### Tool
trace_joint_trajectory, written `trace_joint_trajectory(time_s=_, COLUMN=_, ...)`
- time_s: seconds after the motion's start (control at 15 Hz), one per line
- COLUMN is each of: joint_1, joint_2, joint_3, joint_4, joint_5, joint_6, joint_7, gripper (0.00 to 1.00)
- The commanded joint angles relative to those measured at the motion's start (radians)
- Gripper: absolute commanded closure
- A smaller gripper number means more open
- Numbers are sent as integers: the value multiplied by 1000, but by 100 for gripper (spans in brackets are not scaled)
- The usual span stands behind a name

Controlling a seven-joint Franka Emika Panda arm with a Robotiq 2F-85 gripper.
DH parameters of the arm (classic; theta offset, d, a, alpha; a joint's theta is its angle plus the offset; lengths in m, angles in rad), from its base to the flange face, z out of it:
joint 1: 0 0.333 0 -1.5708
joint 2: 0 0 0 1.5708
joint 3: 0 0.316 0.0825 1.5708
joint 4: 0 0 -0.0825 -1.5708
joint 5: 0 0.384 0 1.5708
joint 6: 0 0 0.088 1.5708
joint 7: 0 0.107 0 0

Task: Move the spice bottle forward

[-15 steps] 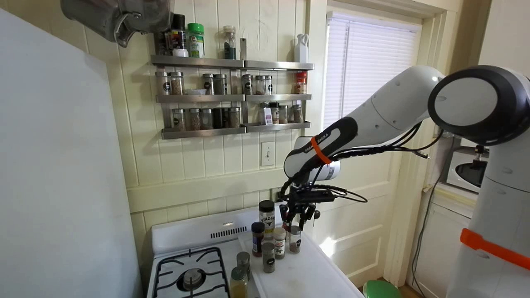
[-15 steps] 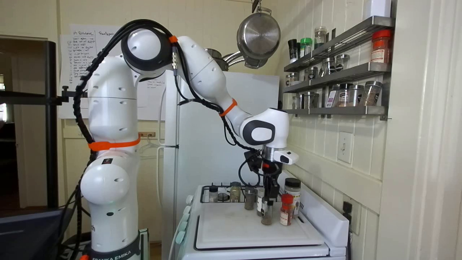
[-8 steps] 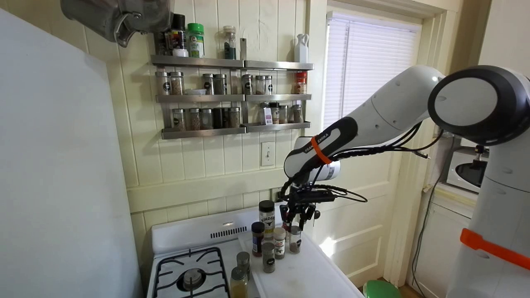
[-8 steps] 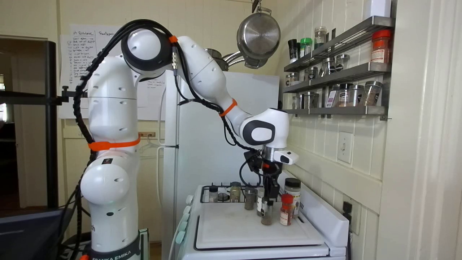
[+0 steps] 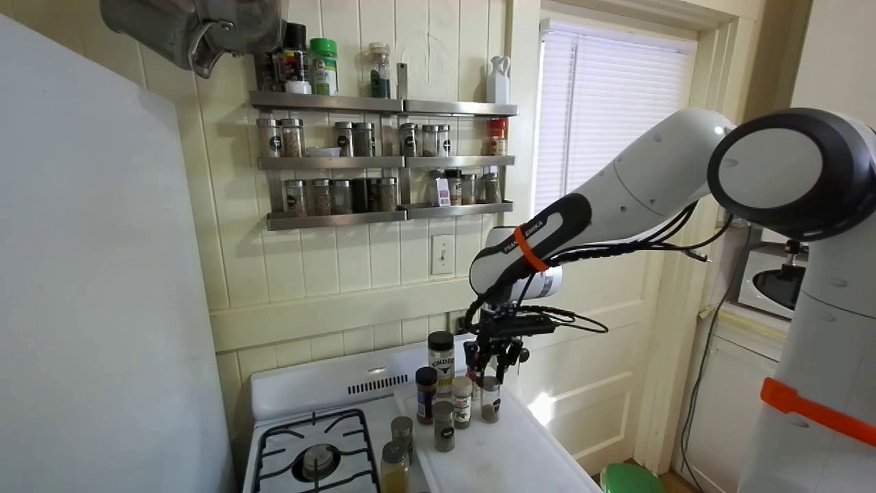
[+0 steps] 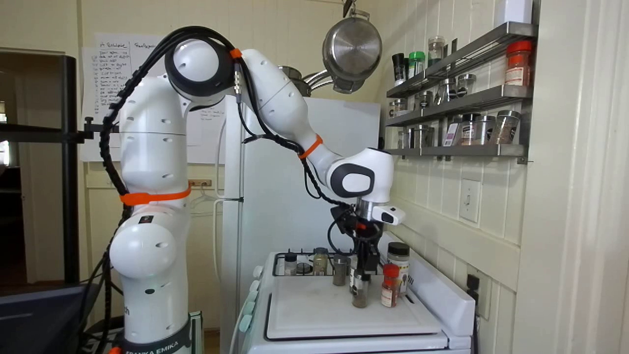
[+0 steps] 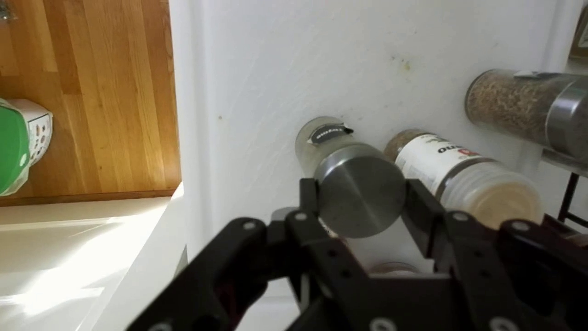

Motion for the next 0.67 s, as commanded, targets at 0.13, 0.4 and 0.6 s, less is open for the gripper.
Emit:
trace_joint_trajectory(time_s=0.13, joint_1=11, joint_2=-21, joint_3=-3, joint_4=-9, joint_5=-30, joint_6=-26, joint_7=-48, gripper=66)
trace_joint_trajectory(time_s=0.4, joint_1=16, joint_2=-22, joint_3=-1, joint_4=-11, joint_5=-41, joint_6=-20, joint_7=-86, gripper=65)
trace_joint_trajectory(time_s=0.6, joint_1=23, joint_2=-32, joint_3=3, joint_4=-19, joint_5=-43, joint_6=-5, joint_7=-134, gripper=63)
